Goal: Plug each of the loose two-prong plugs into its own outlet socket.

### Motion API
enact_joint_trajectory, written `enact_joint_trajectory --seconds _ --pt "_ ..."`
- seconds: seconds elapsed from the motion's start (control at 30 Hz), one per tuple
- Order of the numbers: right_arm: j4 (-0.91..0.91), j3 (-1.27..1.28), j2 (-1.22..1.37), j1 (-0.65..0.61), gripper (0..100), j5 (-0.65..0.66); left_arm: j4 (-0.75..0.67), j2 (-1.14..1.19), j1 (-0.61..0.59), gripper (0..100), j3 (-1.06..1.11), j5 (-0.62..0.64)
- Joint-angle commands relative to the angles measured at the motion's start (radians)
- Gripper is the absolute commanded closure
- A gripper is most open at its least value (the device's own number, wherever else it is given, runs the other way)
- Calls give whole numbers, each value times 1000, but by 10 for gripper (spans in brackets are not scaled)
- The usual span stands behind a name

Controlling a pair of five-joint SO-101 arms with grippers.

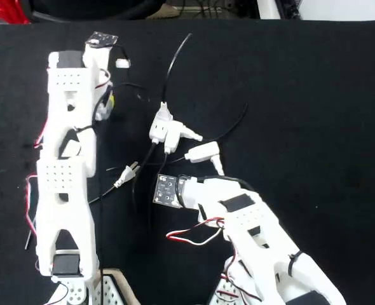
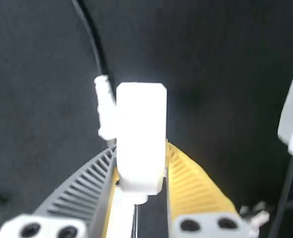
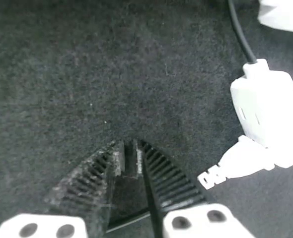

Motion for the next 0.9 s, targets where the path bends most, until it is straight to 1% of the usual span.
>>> enact_joint_trajectory --seconds 0.0,0.1,0.2,0.27,0.43,0.53,0.6,0.7,0.8,0.87 --pt "-28 -8 -7 -8 962 5 14 -216 7 972 208 -61" --pt "-28 -8 -7 -8 962 5 2 -407 21 971 463 -109" --pt "-28 -8 -7 -8 962 5 -43 -620 25 971 742 -181" --pt "-28 -8 -7 -8 962 5 -109 -775 24 971 964 -213" --pt "-26 -8 -7 -8 962 5 -353 -1197 31 971 1570 -281" --pt "-26 -8 -7 -8 962 5 -440 -1468 30 971 1876 -361" --pt "-26 -8 -7 -8 962 5 -456 -1636 31 971 2041 -416" --pt "-23 -8 -7 -9 962 5 -456 -1872 38 971 2230 -471" --pt "-23 -8 -7 -9 962 5 -440 -2090 111 971 2411 -485" --pt "-23 -8 -7 -9 962 5 -427 -2223 143 971 2485 -482"
